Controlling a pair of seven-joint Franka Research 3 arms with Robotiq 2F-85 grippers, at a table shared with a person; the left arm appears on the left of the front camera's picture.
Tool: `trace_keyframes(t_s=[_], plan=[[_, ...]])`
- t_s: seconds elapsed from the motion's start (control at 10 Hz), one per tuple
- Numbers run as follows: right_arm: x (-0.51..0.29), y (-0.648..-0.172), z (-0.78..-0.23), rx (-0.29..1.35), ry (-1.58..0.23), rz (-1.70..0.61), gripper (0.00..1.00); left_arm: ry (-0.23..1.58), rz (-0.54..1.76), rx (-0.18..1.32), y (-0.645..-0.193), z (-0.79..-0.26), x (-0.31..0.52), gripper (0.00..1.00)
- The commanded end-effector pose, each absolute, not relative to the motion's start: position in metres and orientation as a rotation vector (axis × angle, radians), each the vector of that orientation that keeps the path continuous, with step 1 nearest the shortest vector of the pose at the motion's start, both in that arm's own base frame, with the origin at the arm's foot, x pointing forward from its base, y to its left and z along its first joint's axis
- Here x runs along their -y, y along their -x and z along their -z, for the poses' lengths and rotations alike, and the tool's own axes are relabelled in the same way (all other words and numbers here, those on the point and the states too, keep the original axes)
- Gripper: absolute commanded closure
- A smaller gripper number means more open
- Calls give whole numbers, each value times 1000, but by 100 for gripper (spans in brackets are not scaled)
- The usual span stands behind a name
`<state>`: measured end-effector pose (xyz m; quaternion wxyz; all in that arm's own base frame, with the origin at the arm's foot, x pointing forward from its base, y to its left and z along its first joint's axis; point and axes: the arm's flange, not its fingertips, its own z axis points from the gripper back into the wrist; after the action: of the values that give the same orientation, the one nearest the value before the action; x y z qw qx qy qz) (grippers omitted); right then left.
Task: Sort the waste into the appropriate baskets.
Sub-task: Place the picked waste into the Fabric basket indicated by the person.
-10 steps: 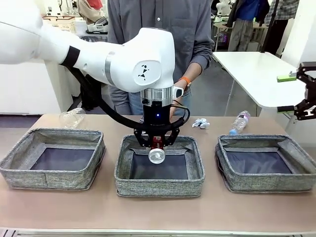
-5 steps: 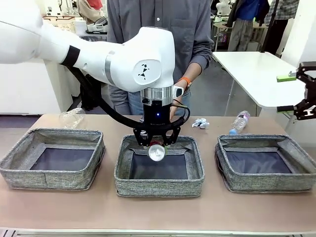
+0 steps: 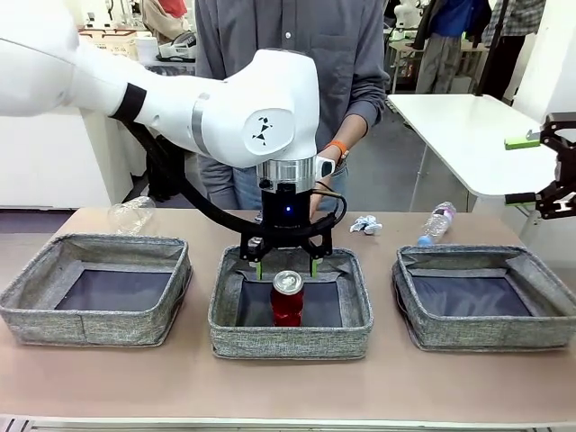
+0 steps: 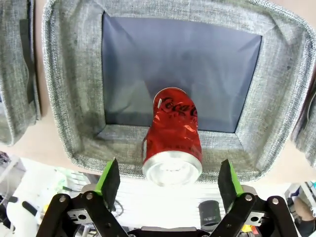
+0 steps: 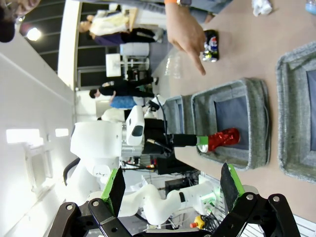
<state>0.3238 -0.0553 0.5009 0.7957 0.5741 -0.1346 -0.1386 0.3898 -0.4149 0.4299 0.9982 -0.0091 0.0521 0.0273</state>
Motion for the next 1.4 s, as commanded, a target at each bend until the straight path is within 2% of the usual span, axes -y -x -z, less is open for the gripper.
trace_keyframes(t_s=[0.0, 0.2, 0.3, 0.5, 0.7, 1.0, 1.2, 1.3], plan=[[54, -327, -502, 316, -1256, 277, 0, 30, -48, -118, -392, -431, 414, 0], [54, -327, -502, 316, -1256, 277, 0, 89, 0, -156, -395, -442, 410, 0], [54, -327, -502, 316, -1256, 277, 0, 184, 55, -178, -400, -470, 396, 0], [54, -327, -502, 316, -1256, 277, 0, 517, 149, -227, -410, -524, 343, 0], [54, -327, -502, 316, -1256, 277, 0, 907, 193, -195, -408, -546, 269, 0], [54, -327, -502, 316, -1256, 277, 0, 1159, 225, -86, -393, -544, 168, 0], [54, -327, -502, 316, -1256, 277, 0, 1264, 288, -10, -370, -531, 119, 0], [54, -327, -502, 316, -1256, 277, 0, 1292, 241, -5, -359, -517, 94, 0]])
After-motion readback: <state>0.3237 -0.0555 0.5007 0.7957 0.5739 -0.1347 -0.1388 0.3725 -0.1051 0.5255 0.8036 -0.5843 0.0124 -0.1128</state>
